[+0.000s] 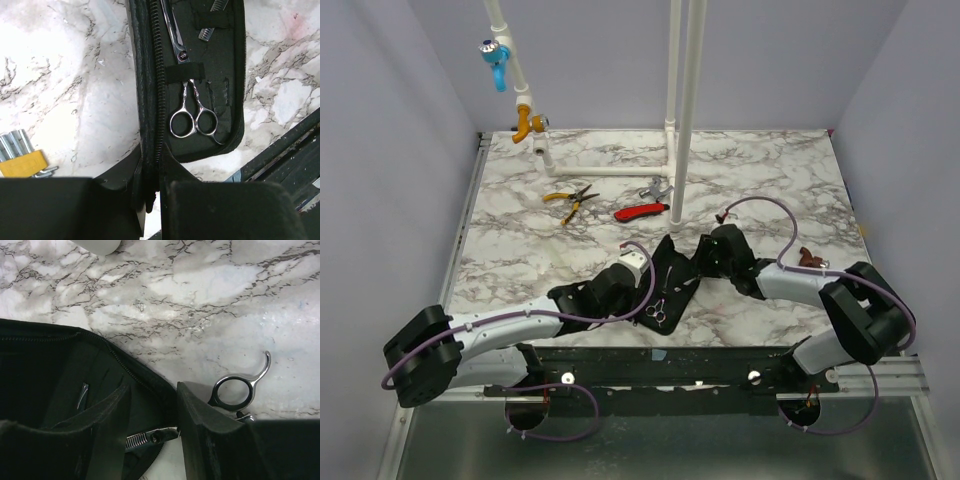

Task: Sort the hair-cutting tools
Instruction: Adjust the scissors in the hairdressing tool bag.

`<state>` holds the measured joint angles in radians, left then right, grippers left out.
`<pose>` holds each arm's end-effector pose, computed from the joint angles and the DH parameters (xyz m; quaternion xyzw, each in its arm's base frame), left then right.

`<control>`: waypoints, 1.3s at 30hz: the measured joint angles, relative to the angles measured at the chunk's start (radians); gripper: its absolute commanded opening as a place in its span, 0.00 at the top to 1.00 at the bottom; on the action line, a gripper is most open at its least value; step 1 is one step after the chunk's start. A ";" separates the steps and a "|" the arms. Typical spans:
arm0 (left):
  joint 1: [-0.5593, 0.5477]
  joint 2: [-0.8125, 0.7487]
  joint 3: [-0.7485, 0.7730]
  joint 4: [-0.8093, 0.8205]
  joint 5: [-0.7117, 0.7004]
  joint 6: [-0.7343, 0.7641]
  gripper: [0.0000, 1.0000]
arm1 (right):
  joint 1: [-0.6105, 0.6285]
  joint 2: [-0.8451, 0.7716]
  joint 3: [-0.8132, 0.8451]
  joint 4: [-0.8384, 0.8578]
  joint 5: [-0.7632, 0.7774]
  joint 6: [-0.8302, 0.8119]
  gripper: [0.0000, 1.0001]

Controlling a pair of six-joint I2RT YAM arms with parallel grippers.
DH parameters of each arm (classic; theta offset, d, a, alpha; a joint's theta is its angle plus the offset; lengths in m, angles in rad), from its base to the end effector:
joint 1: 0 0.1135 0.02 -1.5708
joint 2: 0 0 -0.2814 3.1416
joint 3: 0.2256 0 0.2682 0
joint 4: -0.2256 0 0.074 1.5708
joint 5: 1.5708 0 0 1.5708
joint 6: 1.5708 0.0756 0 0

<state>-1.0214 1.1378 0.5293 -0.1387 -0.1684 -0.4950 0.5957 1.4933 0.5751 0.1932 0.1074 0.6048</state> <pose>0.1464 -0.2148 0.1678 0.2051 0.8905 -0.2183 0.3426 0.2663 0.1707 0.1239 0.0262 0.9105 0.1911 0.3658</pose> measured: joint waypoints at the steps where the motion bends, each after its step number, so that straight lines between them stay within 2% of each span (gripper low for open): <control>1: 0.000 0.002 0.000 0.004 0.004 0.006 0.95 | 0.000 -0.010 -0.010 0.004 -0.002 0.000 0.55; 11: -0.017 0.026 0.000 0.052 0.071 0.135 0.96 | 0.000 -0.155 -0.084 -0.022 0.001 0.007 0.54; 19: -0.021 0.051 0.019 0.082 0.089 0.171 0.96 | 0.002 -0.382 -0.096 -0.105 0.127 0.050 0.51; 30: -0.021 0.123 0.044 0.085 0.103 0.173 1.00 | 0.002 -0.479 -0.190 -0.309 0.218 0.173 0.50; 34: -0.021 0.135 0.050 0.085 0.103 0.173 1.00 | 0.002 -0.525 -0.201 -0.342 0.226 0.196 0.49; 39: -0.021 0.135 0.050 0.085 0.103 0.173 1.00 | 0.002 -0.500 -0.200 -0.365 0.241 0.217 0.48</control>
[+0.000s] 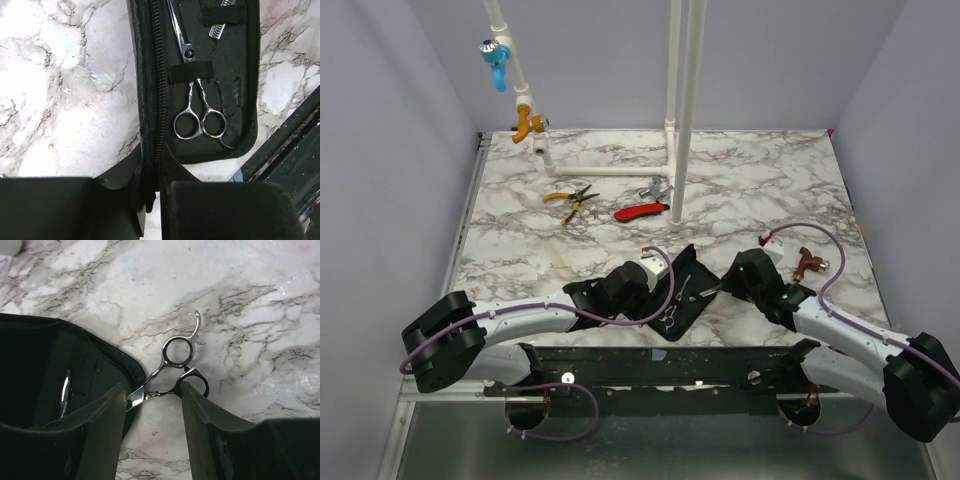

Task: Sort the hair-cutting tools
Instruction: Adjust the scissors in the hairdressing tool bag.

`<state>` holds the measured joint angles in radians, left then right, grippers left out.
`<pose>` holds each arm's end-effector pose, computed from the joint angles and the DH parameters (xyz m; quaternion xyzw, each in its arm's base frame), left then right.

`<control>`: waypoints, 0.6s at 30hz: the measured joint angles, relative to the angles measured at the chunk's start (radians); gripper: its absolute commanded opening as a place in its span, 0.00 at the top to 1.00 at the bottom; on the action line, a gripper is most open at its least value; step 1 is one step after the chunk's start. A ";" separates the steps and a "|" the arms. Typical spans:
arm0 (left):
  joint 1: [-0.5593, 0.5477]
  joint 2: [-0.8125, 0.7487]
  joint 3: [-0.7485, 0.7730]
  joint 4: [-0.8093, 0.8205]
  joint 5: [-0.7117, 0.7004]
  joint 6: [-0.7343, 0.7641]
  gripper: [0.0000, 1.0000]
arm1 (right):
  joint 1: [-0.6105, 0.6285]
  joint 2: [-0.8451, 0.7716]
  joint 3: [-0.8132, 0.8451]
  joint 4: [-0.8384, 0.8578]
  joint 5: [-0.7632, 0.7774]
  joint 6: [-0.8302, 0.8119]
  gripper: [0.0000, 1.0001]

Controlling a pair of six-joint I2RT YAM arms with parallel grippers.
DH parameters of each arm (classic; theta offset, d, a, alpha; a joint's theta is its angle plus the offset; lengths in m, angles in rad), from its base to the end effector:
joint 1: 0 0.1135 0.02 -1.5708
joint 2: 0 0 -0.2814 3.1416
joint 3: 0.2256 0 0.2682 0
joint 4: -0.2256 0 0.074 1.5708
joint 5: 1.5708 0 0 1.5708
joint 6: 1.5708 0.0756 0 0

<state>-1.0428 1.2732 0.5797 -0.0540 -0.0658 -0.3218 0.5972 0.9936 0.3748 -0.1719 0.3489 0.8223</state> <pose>0.1486 -0.2449 0.1600 0.3108 0.8617 -0.2288 0.3294 0.1933 0.1002 0.1434 0.1679 0.8977 0.1222 0.3886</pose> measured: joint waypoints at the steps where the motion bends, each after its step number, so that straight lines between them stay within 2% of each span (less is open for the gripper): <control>1: 0.000 0.000 0.000 0.000 0.000 0.000 1.00 | 0.000 0.010 0.000 -0.005 0.004 0.003 0.48; 10: 0.000 -0.005 0.000 -0.001 0.000 0.000 1.00 | 0.000 0.079 0.008 -0.008 0.018 0.014 0.49; 18: 0.000 -0.013 0.000 0.000 0.040 0.005 1.00 | 0.000 0.090 0.012 0.077 -0.088 -0.095 0.53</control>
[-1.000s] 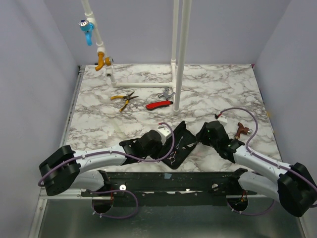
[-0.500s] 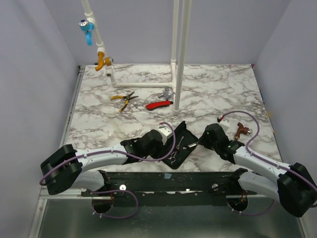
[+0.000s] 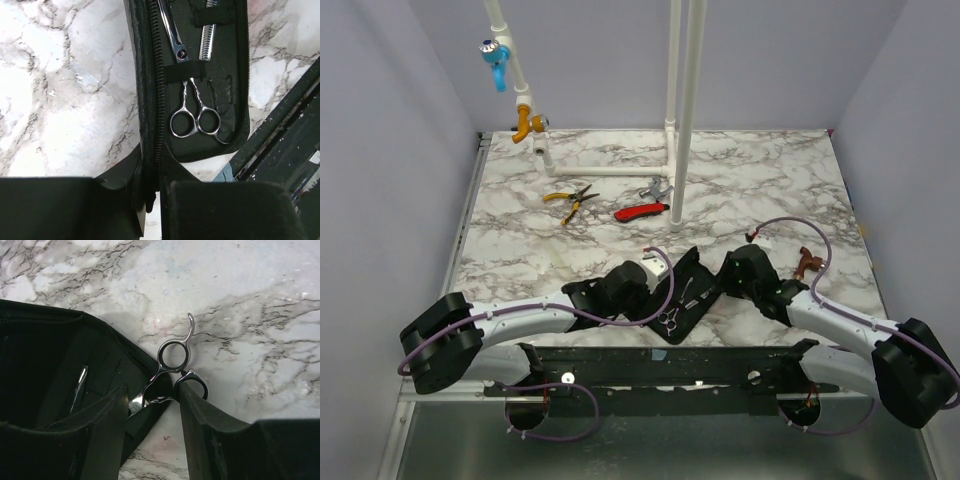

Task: Sort the hair-cutting tools
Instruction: Adjust the scissors in the hairdressing tool bag.

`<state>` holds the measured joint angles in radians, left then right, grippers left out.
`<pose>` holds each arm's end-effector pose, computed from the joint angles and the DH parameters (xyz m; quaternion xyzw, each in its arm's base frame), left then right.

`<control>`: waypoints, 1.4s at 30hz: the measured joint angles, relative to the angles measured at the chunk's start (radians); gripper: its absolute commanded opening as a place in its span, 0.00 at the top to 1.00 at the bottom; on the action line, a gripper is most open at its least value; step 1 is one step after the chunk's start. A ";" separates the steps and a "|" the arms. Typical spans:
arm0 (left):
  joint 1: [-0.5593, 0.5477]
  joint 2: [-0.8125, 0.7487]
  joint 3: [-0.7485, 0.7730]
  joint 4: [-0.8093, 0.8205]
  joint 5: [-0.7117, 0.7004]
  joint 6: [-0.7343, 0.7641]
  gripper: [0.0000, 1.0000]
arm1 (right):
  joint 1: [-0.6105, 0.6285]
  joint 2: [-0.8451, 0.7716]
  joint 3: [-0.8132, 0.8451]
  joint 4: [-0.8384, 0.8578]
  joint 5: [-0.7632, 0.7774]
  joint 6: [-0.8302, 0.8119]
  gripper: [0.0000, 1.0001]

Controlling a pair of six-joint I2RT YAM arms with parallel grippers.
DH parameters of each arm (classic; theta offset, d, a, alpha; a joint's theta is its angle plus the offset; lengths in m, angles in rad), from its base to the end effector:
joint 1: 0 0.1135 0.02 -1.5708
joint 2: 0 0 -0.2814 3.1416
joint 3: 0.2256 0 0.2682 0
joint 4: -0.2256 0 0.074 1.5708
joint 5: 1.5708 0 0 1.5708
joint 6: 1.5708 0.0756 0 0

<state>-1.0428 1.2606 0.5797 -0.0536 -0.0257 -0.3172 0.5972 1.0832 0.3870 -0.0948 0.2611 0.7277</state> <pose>0.1458 -0.2461 0.1633 0.3194 0.8561 -0.2462 0.3231 0.2017 0.1135 0.1359 0.1092 0.9119 0.1368 0.3712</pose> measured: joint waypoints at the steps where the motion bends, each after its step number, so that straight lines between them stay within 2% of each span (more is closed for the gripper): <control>1: 0.000 -0.001 0.000 0.000 0.010 0.001 1.00 | 0.000 0.009 0.003 0.005 -0.015 -0.015 0.54; 10: 0.000 -0.002 0.001 -0.003 0.048 0.019 1.00 | -0.002 0.064 0.023 0.031 -0.089 -0.116 0.60; 20: 0.001 0.019 0.019 -0.023 0.065 0.022 1.00 | 0.015 0.103 0.037 0.069 -0.158 -0.167 0.62; 35: 0.001 0.019 0.019 -0.047 0.062 0.009 1.00 | 0.138 0.120 0.051 0.056 -0.080 -0.138 0.65; 42: 0.001 0.018 0.019 -0.055 0.042 -0.027 1.00 | 0.191 0.083 0.025 0.041 -0.029 -0.087 0.63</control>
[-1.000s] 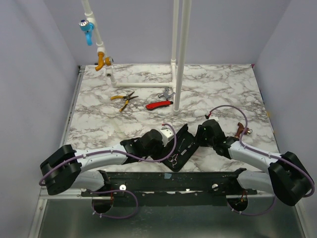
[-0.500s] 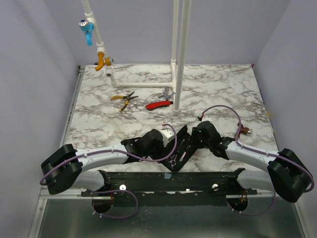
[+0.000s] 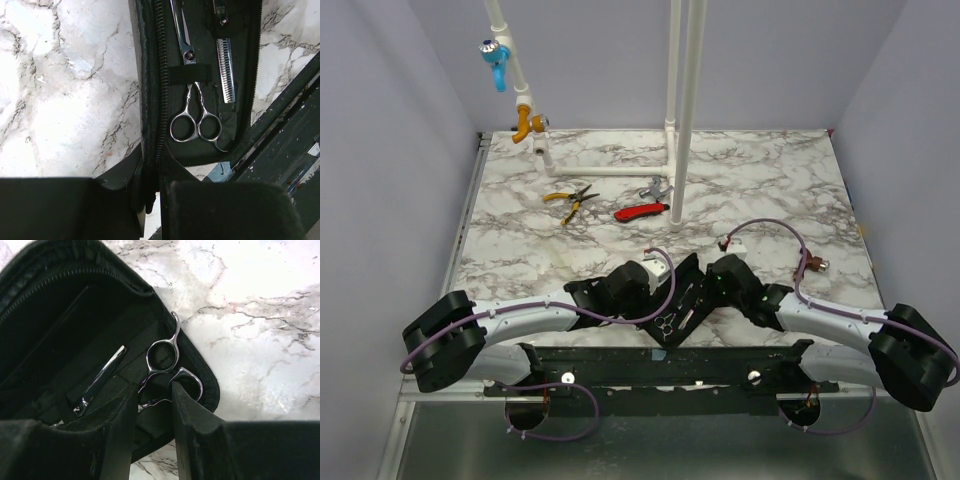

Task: Sort the hair-cutting tools
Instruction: Adjust the scissors in the hairdressing tool bag.

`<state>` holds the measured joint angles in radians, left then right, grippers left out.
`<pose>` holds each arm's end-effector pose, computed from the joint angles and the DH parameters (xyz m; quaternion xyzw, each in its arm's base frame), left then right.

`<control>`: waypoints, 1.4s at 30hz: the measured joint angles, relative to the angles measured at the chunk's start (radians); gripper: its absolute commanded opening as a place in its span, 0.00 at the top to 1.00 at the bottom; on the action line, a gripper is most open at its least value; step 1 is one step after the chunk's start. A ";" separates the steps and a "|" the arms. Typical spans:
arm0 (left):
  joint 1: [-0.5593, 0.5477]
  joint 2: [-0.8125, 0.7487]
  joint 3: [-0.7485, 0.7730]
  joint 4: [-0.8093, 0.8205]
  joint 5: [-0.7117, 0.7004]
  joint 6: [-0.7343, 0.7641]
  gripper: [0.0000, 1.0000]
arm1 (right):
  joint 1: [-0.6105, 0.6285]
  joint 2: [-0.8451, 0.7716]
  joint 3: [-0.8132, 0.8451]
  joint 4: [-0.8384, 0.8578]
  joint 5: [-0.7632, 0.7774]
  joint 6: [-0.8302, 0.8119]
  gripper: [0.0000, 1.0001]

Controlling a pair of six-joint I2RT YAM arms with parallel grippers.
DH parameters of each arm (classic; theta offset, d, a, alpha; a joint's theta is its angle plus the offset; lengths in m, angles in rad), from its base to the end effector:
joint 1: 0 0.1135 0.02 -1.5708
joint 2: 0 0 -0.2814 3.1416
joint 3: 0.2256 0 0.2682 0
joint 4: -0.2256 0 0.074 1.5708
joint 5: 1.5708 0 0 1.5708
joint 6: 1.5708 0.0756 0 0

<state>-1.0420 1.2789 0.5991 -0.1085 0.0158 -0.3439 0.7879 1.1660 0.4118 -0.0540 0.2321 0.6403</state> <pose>0.1430 -0.2471 0.1592 0.3190 0.8676 -0.2492 0.2887 0.1835 0.1598 0.1302 -0.0250 0.9226 0.1609 0.3497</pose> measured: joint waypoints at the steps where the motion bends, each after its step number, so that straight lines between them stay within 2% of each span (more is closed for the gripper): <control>1: 0.000 0.000 0.000 0.000 -0.003 -0.007 1.00 | 0.010 -0.002 -0.003 0.000 0.008 0.008 0.63; 9: 0.000 -0.002 -0.004 -0.003 -0.035 -0.051 1.00 | 0.056 -0.049 -0.042 0.005 0.048 0.081 0.60; 15: 0.000 -0.019 -0.027 0.018 -0.054 -0.087 1.00 | 0.064 -0.080 -0.079 0.029 0.060 0.134 0.70; 18: 0.000 -0.025 -0.041 0.034 -0.058 -0.102 1.00 | 0.064 -0.085 -0.098 0.049 0.068 0.158 0.70; 31: 0.000 -0.040 -0.076 0.085 -0.080 -0.161 1.00 | 0.102 -0.059 -0.105 0.091 0.099 0.170 0.68; 34: -0.001 -0.040 -0.079 0.089 -0.091 -0.179 1.00 | 0.153 -0.050 -0.102 0.114 0.035 0.182 0.68; 42: -0.001 -0.040 -0.085 0.098 -0.124 -0.222 1.00 | 0.183 -0.057 -0.099 0.100 0.032 0.199 0.63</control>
<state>-1.0428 1.2385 0.5137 -0.0109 -0.1081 -0.5659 0.9707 1.1088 0.3126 0.0456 0.2642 0.8391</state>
